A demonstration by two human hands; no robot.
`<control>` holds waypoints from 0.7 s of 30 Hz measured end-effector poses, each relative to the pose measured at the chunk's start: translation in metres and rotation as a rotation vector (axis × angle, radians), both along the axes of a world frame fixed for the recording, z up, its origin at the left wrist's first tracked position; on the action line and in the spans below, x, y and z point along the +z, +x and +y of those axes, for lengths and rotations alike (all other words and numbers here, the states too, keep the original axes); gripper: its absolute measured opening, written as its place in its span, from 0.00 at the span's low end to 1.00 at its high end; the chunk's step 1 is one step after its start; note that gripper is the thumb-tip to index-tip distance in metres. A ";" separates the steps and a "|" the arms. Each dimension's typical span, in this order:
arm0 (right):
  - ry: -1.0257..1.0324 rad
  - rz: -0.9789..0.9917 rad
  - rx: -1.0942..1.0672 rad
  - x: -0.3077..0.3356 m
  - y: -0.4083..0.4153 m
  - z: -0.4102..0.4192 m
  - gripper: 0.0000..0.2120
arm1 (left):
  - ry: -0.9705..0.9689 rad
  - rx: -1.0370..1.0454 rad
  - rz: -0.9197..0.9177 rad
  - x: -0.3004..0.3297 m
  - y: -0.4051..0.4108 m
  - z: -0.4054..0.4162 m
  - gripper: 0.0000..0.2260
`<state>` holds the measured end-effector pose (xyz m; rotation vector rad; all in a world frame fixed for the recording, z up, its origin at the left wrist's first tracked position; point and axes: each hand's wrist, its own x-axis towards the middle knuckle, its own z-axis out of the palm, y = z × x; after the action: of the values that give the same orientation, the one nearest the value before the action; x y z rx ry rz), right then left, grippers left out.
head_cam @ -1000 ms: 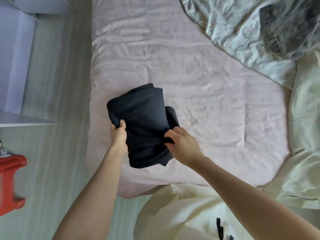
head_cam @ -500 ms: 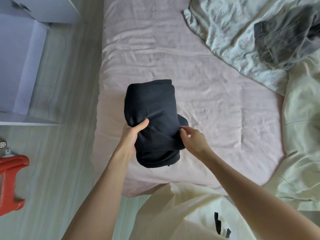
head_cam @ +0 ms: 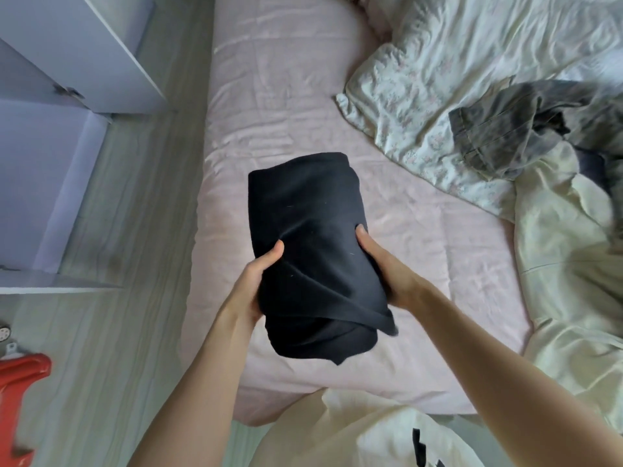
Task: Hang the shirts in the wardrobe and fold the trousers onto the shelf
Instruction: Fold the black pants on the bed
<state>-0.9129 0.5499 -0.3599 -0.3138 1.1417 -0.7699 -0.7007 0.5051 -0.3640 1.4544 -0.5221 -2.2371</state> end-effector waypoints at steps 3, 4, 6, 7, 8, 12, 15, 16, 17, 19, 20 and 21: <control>0.035 -0.204 0.003 -0.010 0.001 0.014 0.32 | -0.047 -0.060 -0.074 0.001 -0.010 -0.003 0.21; 0.037 -0.185 0.016 -0.010 0.000 0.018 0.32 | -0.105 -0.100 -0.126 0.000 -0.011 -0.004 0.21; 0.060 -0.086 0.008 -0.009 -0.001 0.024 0.30 | -0.185 -0.178 -0.215 0.001 -0.014 -0.004 0.18; 0.072 -0.022 -0.035 -0.008 -0.001 0.026 0.28 | -0.201 -0.205 -0.230 0.004 -0.014 -0.003 0.17; 0.072 0.036 -0.093 -0.006 -0.001 0.029 0.26 | -0.213 -0.221 -0.224 0.007 -0.013 -0.001 0.19; -0.022 0.164 -0.237 0.012 -0.001 0.035 0.18 | -0.176 -0.262 -0.119 0.028 -0.003 0.011 0.39; -0.133 0.277 -0.310 0.034 0.007 0.035 0.17 | -0.135 -0.261 -0.116 0.049 0.004 0.028 0.53; -0.179 0.311 -0.306 0.045 0.012 0.037 0.18 | -0.175 -0.261 -0.118 0.058 0.007 0.037 0.52; -0.216 0.331 -0.291 0.052 0.017 0.040 0.18 | -0.214 -0.253 -0.127 0.064 0.008 0.044 0.47; -0.263 0.319 -0.277 0.065 0.029 0.047 0.18 | -0.356 -0.258 -0.181 0.081 0.015 0.063 0.33; -0.252 0.280 -0.301 0.070 0.033 0.050 0.16 | -0.434 -0.271 -0.197 0.089 0.020 0.073 0.33; -0.234 0.229 -0.320 0.077 0.039 0.055 0.14 | -0.504 -0.285 -0.214 0.097 0.028 0.086 0.37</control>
<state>-0.8740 0.6046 -0.2832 -0.4292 1.3380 -1.1772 -0.6730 0.5912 -0.2670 1.4131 -1.3271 -1.9431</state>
